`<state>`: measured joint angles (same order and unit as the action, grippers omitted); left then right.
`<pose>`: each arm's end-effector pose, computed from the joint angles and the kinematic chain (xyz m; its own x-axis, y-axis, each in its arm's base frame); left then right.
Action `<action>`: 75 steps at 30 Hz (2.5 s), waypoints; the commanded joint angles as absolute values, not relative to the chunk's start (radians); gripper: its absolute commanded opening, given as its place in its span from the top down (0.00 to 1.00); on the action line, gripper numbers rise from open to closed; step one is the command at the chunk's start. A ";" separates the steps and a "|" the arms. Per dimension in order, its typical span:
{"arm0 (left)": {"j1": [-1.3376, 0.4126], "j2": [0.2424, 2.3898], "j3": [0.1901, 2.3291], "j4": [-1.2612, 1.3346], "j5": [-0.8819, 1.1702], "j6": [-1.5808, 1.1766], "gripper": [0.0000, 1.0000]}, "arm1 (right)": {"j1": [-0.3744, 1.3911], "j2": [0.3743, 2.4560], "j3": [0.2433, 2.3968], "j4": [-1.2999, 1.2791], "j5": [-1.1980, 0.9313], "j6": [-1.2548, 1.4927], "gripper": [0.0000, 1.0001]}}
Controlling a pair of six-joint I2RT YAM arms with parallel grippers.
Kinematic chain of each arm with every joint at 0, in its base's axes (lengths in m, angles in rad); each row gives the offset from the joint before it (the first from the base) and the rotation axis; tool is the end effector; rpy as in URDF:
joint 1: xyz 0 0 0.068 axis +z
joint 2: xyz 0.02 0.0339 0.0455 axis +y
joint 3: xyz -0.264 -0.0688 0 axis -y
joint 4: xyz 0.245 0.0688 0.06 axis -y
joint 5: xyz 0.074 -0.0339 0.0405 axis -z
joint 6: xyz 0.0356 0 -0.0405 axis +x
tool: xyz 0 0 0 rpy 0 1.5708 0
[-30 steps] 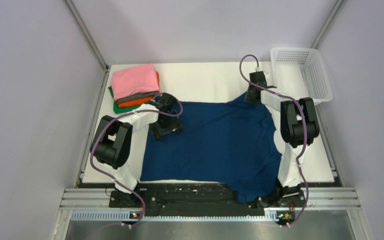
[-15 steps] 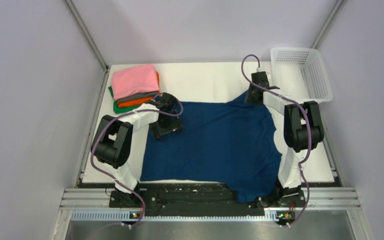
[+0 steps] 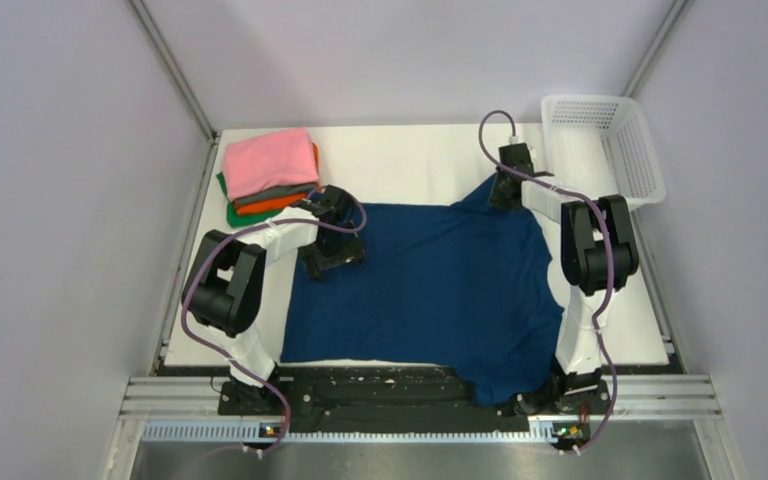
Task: Fold and stack the t-shirts
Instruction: Flatten out the tshirt
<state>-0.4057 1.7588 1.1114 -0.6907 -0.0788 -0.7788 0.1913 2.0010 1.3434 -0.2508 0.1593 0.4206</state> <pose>0.3008 -0.1262 0.1664 -0.9010 -0.3751 -0.2179 -0.3599 0.9268 -0.1075 0.4211 0.0758 0.1651 -0.7442 0.2665 -0.6125 0.2321 0.9630 0.1369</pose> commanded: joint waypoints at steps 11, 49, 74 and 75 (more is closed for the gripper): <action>-0.406 1.787 1.101 -0.692 -0.084 -0.770 0.03 | 0.196 2.019 1.483 -0.281 0.131 0.398 1.00; -0.405 1.796 1.108 -0.707 -0.102 -0.766 0.03 | 0.243 2.122 1.757 -0.506 0.257 0.384 1.00; -0.403 1.832 1.137 -0.728 -0.117 -0.761 0.03 | 0.176 2.452 2.399 -0.410 0.002 0.465 0.93; -0.403 1.830 1.135 -0.727 -0.117 -0.760 0.03 | 0.171 2.446 2.385 -0.352 -0.070 0.486 0.90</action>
